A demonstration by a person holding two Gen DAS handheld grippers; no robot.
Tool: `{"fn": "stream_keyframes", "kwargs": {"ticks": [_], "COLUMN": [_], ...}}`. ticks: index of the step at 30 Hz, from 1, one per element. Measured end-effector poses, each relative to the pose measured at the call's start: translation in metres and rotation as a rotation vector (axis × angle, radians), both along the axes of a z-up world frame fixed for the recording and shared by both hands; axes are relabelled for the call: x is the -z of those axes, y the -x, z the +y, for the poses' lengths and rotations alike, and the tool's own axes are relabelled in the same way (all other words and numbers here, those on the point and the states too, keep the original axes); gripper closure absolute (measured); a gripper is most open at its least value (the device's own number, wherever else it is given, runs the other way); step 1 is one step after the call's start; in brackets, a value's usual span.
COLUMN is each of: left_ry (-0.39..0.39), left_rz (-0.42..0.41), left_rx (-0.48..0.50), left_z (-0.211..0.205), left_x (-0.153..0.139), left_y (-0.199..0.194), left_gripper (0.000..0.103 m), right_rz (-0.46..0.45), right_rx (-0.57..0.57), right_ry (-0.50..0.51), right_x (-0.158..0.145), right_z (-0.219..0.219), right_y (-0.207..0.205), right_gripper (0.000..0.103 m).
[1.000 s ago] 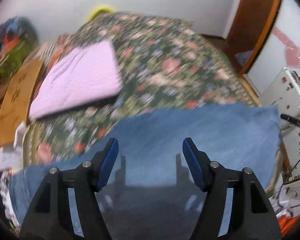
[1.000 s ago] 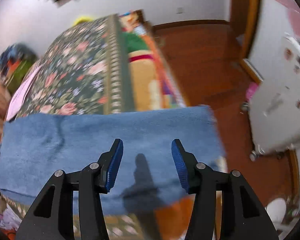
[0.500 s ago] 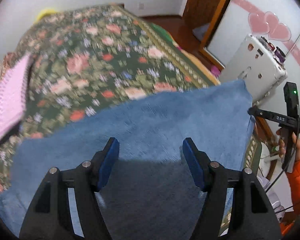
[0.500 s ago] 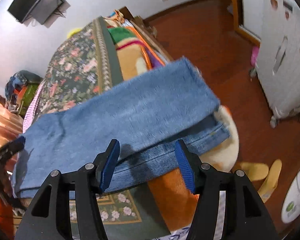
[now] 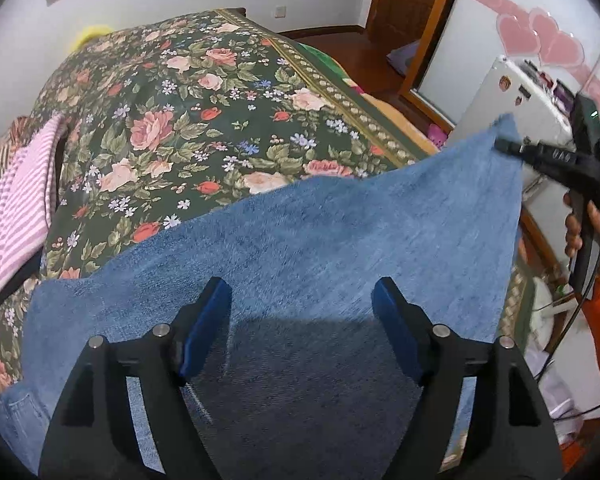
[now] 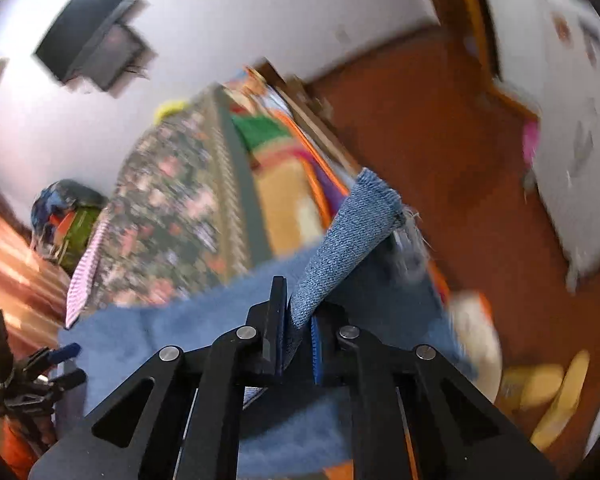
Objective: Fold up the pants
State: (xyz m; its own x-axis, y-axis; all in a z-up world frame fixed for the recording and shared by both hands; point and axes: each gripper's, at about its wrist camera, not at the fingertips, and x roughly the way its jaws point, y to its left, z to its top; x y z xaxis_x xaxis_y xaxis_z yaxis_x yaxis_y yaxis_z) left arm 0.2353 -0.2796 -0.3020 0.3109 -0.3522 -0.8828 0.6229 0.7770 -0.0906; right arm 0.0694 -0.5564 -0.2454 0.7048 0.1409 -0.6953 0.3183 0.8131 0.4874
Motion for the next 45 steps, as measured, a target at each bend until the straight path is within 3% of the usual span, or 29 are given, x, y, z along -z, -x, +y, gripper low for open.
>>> {"fn": "stream_keyframes", "kwargs": {"ticks": [5, 7, 9, 12, 15, 18, 24, 28, 34, 40, 45], "left_ry": [0.047, 0.060, 0.063, 0.060, 0.039, 0.013, -0.006, -0.023, 0.051, 0.092, 0.071], "left_rz": [-0.046, -0.043, -0.031, 0.003, 0.033, 0.046, 0.010, -0.003, -0.006, 0.040, 0.108], "left_rx": [-0.005, 0.003, 0.016, 0.044, 0.073, 0.091, 0.109, 0.112, 0.075, 0.095, 0.126], "left_z": [-0.001, -0.002, -0.004, -0.008, -0.012, -0.016, -0.016, -0.019, -0.030, -0.081, -0.130], "left_x": [-0.024, -0.028, -0.028, -0.022, -0.011, -0.002, 0.004, 0.003, -0.020, -0.018, 0.004], "left_y": [0.002, 0.004, 0.006, 0.013, 0.021, 0.029, 0.039, 0.039, 0.018, 0.003, 0.004], "left_gripper": [0.027, 0.027, 0.027, 0.027, 0.027, 0.027, 0.026, 0.026, 0.026, 0.026, 0.026], "right_rz": [-0.166, -0.170, -0.132, -0.009, 0.105, 0.149, 0.139, 0.156, 0.157, 0.157, 0.223], "right_rx": [-0.059, -0.063, -0.055, -0.033, -0.026, -0.020, 0.004, 0.002, 0.051, 0.027, -0.056], "right_ry": [0.086, 0.099, 0.107, 0.091, -0.009, -0.066, -0.075, -0.049, 0.005, 0.063, 0.001], "right_x": [-0.070, -0.076, -0.064, -0.018, 0.034, 0.062, 0.057, 0.052, 0.033, 0.029, 0.055], "right_z": [0.006, 0.006, 0.003, -0.005, -0.013, -0.011, -0.012, -0.017, -0.038, -0.055, -0.059], "right_y": [0.000, 0.007, 0.013, 0.024, 0.033, 0.041, 0.055, 0.055, 0.056, 0.028, 0.003], "right_gripper": [0.095, 0.095, 0.095, 0.095, 0.095, 0.095, 0.093, 0.076, 0.058, 0.057, 0.057]}}
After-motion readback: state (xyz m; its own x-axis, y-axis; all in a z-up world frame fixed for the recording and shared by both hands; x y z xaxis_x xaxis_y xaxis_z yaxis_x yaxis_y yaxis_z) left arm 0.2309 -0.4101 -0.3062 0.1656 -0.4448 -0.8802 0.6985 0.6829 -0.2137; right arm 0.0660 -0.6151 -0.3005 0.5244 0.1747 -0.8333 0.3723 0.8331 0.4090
